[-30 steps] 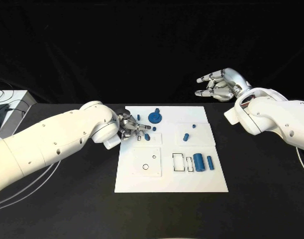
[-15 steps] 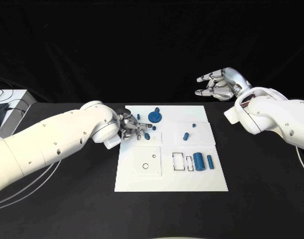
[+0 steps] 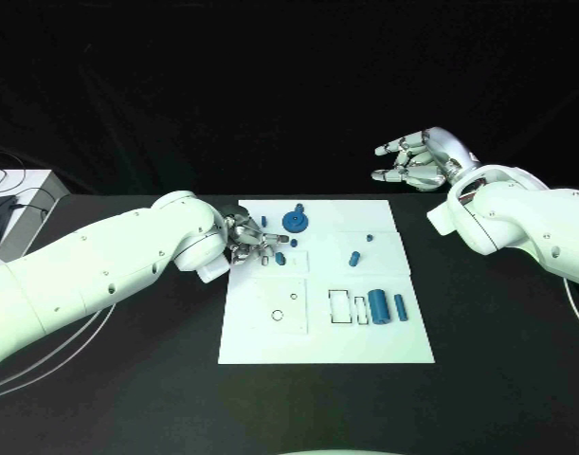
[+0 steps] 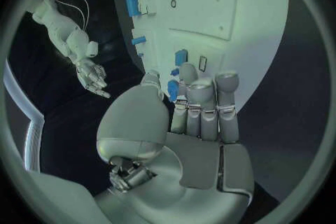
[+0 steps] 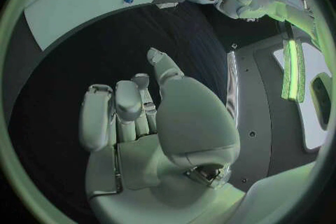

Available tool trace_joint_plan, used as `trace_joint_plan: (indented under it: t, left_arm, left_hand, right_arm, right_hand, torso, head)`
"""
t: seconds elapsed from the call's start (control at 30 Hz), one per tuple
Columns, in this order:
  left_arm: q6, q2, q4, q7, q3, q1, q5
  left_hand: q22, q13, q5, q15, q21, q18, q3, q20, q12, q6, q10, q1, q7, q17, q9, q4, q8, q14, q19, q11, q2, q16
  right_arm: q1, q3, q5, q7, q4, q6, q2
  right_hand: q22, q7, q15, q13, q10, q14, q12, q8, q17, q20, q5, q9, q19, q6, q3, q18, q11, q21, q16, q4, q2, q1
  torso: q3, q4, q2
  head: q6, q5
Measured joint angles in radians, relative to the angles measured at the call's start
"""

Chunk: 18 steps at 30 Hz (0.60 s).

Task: Assemble the parts on the task board

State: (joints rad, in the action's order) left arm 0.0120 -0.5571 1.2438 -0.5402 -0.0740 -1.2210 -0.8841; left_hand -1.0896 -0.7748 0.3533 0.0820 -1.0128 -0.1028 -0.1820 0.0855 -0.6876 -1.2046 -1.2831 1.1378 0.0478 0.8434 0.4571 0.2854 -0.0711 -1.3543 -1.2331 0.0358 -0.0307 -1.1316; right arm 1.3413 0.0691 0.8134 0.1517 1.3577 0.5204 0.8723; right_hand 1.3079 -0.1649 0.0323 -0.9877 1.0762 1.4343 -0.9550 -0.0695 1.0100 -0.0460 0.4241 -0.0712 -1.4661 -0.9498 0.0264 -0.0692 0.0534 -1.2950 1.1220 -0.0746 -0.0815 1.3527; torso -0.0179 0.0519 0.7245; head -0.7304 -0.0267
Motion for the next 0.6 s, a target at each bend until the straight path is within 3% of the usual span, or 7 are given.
trace_joint_plan:
  t: [0.6]
  left_arm:
    - [0.006,0.01,-0.011,0.0,0.007,0.005,0.013]
  left_hand:
    - [-0.005,0.002,0.0,0.0,0.0,0.0,-0.003,0.0,0.0,0.0,0.0,0.008,0.0,0.001,0.002,-0.003,0.0,0.0,0.0,0.0,0.008,0.0]
  right_arm:
    - [0.0,0.0,-0.001,0.0,0.0,0.0,-0.001]
  right_hand:
    - [0.0,0.001,0.0,-0.003,-0.003,0.0,0.0,0.0,0.001,0.0,0.006,0.0,0.0,0.0,0.0,0.0,-0.003,0.0,0.0,0.0,0.0,0.0]
  torso:
    - [0.0006,-0.0006,0.001]
  head:
    - [-0.003,-0.003]
